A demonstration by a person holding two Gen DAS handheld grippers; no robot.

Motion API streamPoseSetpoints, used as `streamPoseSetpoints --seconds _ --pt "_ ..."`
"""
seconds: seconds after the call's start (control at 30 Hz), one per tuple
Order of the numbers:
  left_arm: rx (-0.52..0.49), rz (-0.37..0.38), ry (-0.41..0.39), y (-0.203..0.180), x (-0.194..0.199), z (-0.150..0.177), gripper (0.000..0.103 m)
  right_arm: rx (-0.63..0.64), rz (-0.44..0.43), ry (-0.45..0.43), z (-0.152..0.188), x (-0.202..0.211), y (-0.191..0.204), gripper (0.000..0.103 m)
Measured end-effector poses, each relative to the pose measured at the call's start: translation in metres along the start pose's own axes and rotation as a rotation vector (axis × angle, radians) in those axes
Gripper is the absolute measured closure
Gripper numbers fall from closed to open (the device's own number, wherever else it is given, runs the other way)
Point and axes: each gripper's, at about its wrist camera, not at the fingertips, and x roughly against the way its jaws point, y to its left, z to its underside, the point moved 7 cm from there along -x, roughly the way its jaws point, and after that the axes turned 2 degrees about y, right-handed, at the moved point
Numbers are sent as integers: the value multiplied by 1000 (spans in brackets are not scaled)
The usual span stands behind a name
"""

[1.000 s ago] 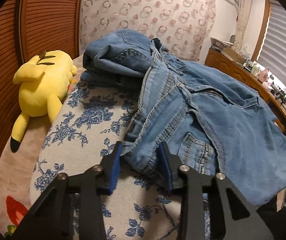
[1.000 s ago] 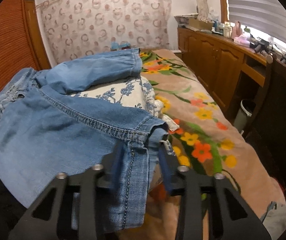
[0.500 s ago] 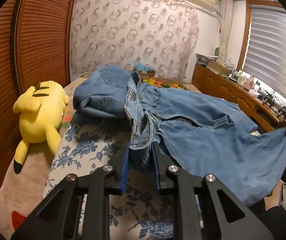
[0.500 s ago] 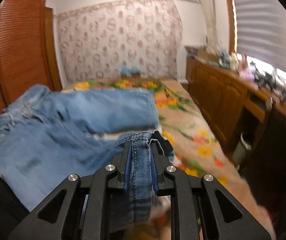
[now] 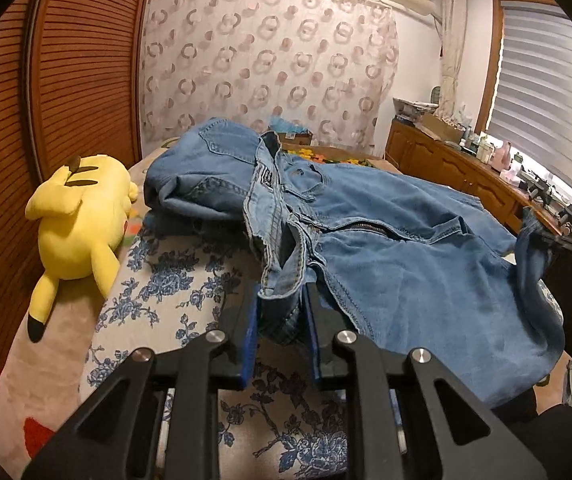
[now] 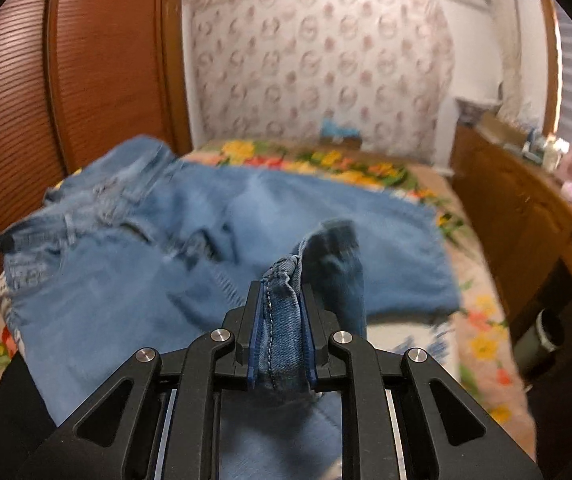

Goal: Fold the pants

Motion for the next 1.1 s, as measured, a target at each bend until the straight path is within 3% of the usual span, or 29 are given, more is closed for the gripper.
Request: streamPoseSetpoints --seconds 0.07,0.13,0.23,0.43,1.03,1.1 --pt "0 0 5 -1 -2 2 86 -8 -19 11 5 -2 6 84" --pt "0 -2 8 -1 -3 2 86 -25 -19 13 9 2 5 62" --pt "-1 -1 8 -1 -3 2 86 -55 -7 -28 12 26 -8 54" --pt "0 -1 9 -2 -3 3 86 -98 30 -18 38 54 -36 53" --pt "14 -34 61 6 -21 16 86 -170 -18 131 85 11 -36 53" --pt "14 -32 61 6 -22 17 86 -179 -27 130 87 13 -35 59"
